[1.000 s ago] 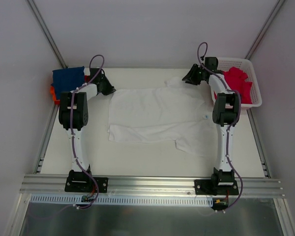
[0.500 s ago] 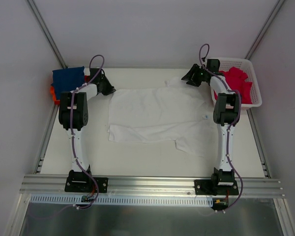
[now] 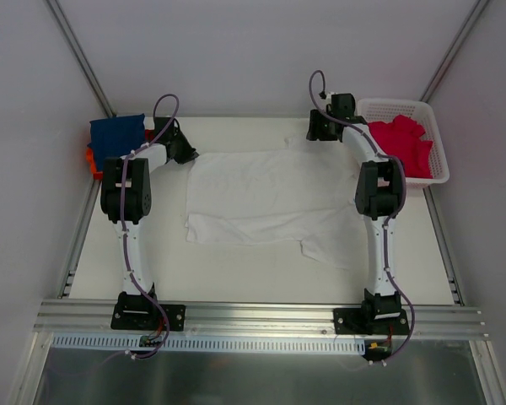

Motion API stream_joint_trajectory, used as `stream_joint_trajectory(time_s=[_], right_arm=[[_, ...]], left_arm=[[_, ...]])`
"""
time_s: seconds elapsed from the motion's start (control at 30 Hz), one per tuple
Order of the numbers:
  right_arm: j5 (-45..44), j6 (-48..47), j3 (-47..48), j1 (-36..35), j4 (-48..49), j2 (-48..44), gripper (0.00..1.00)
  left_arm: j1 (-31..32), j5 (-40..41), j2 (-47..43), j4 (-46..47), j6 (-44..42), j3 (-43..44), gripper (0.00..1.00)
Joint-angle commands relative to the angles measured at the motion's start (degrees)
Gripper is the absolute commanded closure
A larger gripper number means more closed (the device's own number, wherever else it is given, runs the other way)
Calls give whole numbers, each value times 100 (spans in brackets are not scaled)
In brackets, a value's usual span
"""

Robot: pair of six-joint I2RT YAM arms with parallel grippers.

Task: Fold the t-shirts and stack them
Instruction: Flatten the tshirt out

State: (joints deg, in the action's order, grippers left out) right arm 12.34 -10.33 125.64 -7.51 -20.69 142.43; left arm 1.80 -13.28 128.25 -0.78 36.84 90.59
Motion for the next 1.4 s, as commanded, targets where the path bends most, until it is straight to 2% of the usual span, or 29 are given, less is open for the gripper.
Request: stream_joint_trajectory(time_s=[0.0,0.27,0.57,0.67,1.1,1.37], right_arm=[[-802,-891,-75,-286,240,-541,45],[-1119,-1278,381,-400,548,-216,44],[-1577,-1446,733,-295,619,74,38],[-1699,-1165,769,-251,584,127,33],[-1278,680,443,56,57,30,33],[-461,1524,417,250,-462,74,35]], left_arm=[[4,-96,-107,-54,-72,-76,100],[4,-140,-98,-54,-80,-76,100],[4,-201,-107,-37,-89,-102,100],[4,-210,-107,-19,-72,-111,100],[4,-254,-98,7,-19,-120,100],[4,-281,-151,16,-1,-129,100]])
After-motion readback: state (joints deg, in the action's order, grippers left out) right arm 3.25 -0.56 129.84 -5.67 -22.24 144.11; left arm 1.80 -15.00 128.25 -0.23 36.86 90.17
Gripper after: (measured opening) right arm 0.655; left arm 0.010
